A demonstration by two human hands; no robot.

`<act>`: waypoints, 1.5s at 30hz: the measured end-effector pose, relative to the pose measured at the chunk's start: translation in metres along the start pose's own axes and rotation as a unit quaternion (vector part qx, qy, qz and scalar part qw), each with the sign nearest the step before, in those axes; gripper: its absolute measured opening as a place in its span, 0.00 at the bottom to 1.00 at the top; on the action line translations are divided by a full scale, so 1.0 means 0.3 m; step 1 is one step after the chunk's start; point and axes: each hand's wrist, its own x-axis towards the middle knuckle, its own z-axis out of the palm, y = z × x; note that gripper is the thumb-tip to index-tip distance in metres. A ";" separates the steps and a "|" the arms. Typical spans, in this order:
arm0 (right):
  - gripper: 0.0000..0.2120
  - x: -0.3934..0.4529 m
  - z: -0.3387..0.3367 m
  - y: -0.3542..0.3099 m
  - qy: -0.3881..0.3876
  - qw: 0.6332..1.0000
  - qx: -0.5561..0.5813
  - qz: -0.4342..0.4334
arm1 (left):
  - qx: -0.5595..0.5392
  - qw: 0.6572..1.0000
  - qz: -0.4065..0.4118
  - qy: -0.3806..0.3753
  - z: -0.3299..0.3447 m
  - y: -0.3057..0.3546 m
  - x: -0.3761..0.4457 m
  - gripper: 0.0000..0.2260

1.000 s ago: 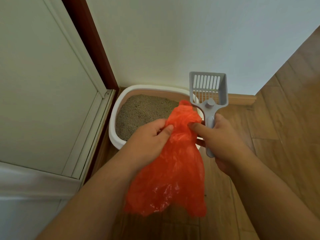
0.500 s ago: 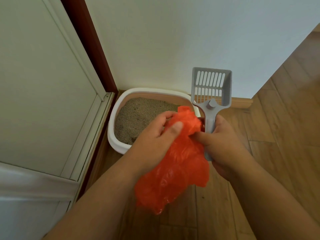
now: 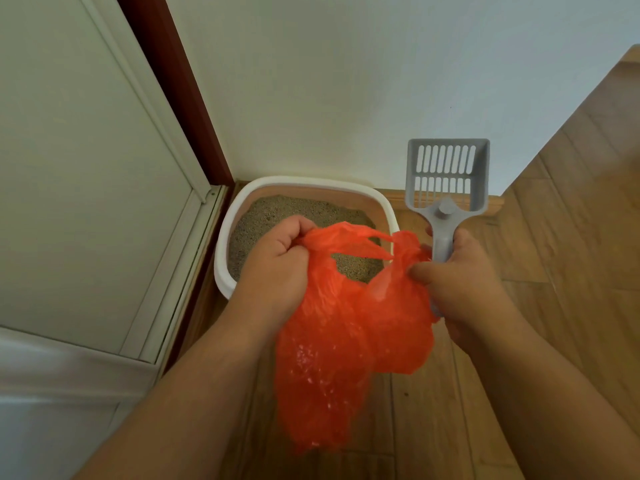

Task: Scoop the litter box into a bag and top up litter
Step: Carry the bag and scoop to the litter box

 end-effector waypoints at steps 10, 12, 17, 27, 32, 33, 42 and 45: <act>0.14 0.028 -0.021 0.022 0.022 0.993 -0.108 -0.030 | 0.119 0.992 0.036 0.012 -0.016 0.000 0.016 0.12; 0.12 0.034 -0.041 0.028 0.038 0.985 -0.157 -0.057 | 0.134 0.989 0.038 0.043 -0.048 -0.015 0.028 0.09; 0.09 0.043 -0.047 0.062 0.026 0.964 -0.255 -0.072 | 0.077 0.995 0.007 0.068 -0.088 -0.036 0.049 0.09; 0.12 -0.027 0.047 0.061 -0.102 0.976 -0.143 -0.125 | 0.009 1.000 0.000 -0.008 -0.018 0.004 0.019 0.09; 0.19 -0.043 0.096 0.094 -0.180 0.964 -0.134 -0.139 | -0.030 0.999 0.026 -0.024 -0.006 0.028 -0.008 0.09; 0.19 -0.046 0.096 0.091 -0.191 0.960 -0.151 -0.138 | -0.034 0.999 0.033 -0.022 -0.008 0.031 -0.009 0.09; 0.11 -0.052 0.072 0.073 -0.309 0.944 -0.102 0.050 | -0.069 0.994 0.062 0.054 -0.036 0.025 0.012 0.09; 0.14 -0.048 0.081 0.081 -0.298 0.944 -0.126 0.065 | -0.041 0.994 0.073 0.070 -0.041 0.024 0.017 0.12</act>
